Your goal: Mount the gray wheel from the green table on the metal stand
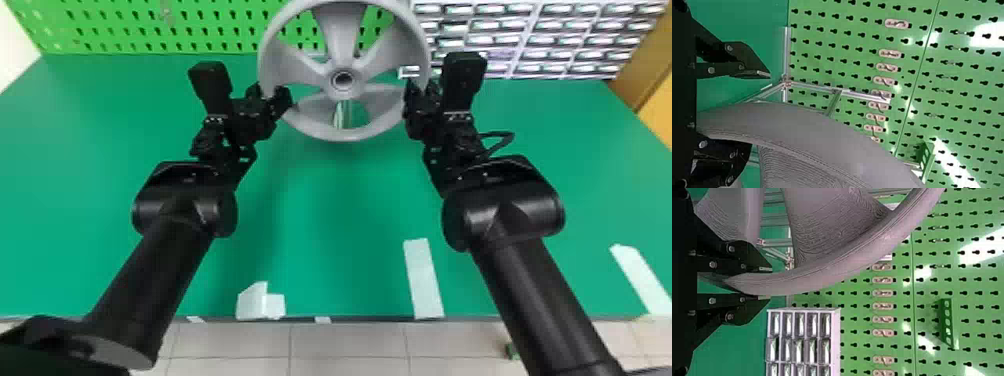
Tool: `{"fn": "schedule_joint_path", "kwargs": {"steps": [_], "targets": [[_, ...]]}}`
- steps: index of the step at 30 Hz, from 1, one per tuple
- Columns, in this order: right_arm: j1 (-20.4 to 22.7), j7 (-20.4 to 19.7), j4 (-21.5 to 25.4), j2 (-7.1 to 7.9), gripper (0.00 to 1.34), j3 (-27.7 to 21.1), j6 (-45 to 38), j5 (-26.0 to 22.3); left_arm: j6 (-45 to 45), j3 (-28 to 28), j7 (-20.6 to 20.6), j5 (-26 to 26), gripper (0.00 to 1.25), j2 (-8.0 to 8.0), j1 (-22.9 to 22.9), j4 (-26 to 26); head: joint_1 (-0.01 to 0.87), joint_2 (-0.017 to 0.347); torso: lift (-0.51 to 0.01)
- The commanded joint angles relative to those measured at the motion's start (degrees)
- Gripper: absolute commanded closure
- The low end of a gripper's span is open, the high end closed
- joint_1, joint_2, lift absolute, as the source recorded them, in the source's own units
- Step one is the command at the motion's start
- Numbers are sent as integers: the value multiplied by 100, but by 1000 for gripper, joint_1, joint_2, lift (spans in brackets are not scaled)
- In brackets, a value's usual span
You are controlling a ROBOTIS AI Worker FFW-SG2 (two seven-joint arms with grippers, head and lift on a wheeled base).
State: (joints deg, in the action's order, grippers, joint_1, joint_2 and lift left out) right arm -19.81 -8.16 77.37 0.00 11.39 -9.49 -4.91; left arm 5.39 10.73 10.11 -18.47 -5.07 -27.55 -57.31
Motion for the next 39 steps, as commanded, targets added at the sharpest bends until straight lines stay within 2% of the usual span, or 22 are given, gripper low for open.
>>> {"fn": "schedule_joint_path", "kwargs": {"steps": [1,17,39], "targets": [[-85,-440,-134,-5,1107,13,79,8,15,-1,-844,36,835,14,-58,62,868,52,-93],[-392,-440,-644,-5,1107,-5,26,96,6,122,-1011,27,829,58,-357,519,868,52,-93],[-472,-476,-872,-5,1107,101,158,104,199,87,-1116,212,785,102,-524,818,868,52,-93]]}}
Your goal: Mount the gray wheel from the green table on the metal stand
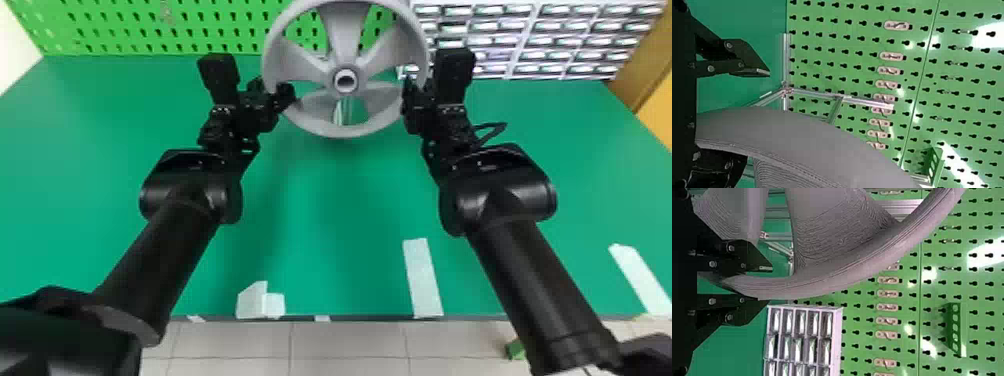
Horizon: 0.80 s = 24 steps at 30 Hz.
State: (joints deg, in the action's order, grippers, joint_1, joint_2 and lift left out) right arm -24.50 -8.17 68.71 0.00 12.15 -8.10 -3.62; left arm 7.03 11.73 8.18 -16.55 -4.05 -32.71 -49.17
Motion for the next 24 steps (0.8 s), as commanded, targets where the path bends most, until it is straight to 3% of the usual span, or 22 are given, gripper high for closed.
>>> {"fn": "schedule_joint_path", "kwargs": {"steps": [1,7,11,16,24], "targets": [[-2,-475,2,-5,1107,25,19,-24,35,-22,-915,11,771,1,-7,4,868,52,-93],[-2,-475,-7,-5,1084,51,19,-86,44,-31,-924,11,717,1,28,4,868,52,-93],[7,-466,-16,-5,1027,69,63,-112,88,-31,-924,-42,614,1,45,4,868,52,-93],[-2,-475,-33,-5,737,77,89,-147,158,4,-941,-68,467,9,63,4,868,52,-93],[7,-475,-42,-5,522,86,106,-165,220,4,-950,-86,266,9,89,4,868,52,-93]]}}
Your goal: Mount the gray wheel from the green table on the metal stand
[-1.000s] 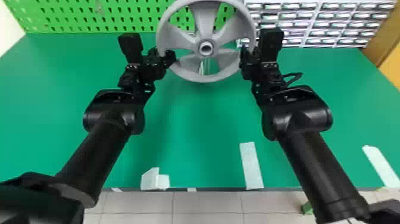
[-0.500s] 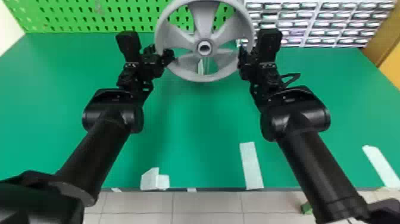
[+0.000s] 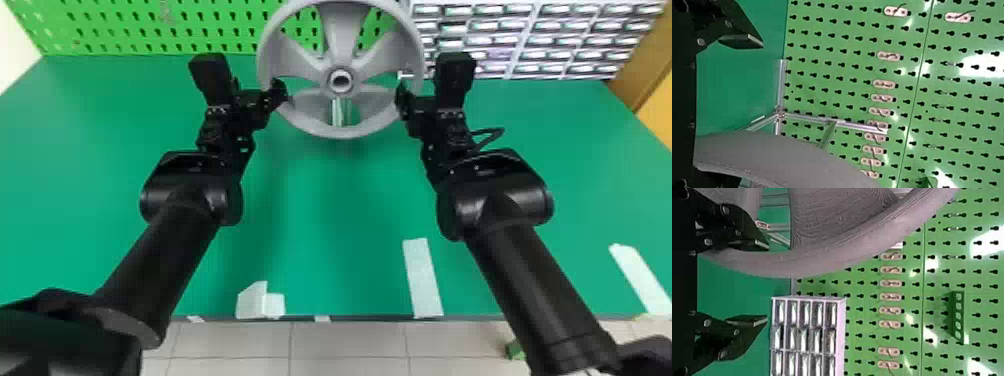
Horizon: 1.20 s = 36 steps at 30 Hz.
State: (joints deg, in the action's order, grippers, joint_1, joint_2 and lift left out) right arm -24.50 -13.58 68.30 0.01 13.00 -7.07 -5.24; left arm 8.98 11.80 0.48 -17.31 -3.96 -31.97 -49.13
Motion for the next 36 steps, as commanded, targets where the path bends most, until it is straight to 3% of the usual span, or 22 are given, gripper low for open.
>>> {"fn": "schedule_joint_path", "kwargs": {"steps": [1,4,11,36], "targets": [[-2,66,-1,-6,512,1,4,-4,25,6,-180,-9,246,0,15,0,868,52,-93],[6,66,-1,-6,453,-8,4,-21,34,15,-180,-27,180,0,15,0,868,52,-93],[6,75,-1,-6,173,10,4,-21,60,77,-21,-62,33,0,24,0,868,52,-93],[-2,75,-10,-6,78,36,4,14,253,217,225,-168,-1,0,7,0,868,52,-93]]}}
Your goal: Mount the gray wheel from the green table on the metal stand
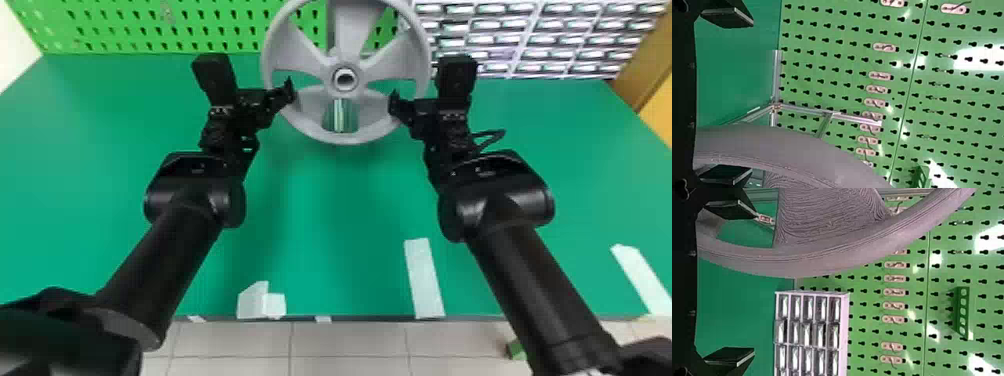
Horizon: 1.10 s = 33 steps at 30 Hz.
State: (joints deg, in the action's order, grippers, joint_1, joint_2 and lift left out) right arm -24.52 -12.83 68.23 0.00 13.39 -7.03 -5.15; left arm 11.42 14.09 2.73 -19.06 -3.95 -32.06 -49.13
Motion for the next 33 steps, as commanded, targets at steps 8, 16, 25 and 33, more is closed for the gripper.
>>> {"fn": "schedule_joint_path", "kwargs": {"steps": [8,16,25,33], "targets": [[61,0,6,-5,84,-3,61,-30,62,-91,0,-19,137,0,103,0,868,52,-93],[96,0,50,-5,101,-12,97,-47,106,-100,0,-19,271,0,147,-26,868,52,-93],[193,0,217,-5,101,-3,105,-74,97,-152,0,43,288,-9,332,-299,868,52,-93],[237,0,340,-5,101,49,105,-91,0,-214,0,148,288,-9,472,-607,868,52,-93]]}}
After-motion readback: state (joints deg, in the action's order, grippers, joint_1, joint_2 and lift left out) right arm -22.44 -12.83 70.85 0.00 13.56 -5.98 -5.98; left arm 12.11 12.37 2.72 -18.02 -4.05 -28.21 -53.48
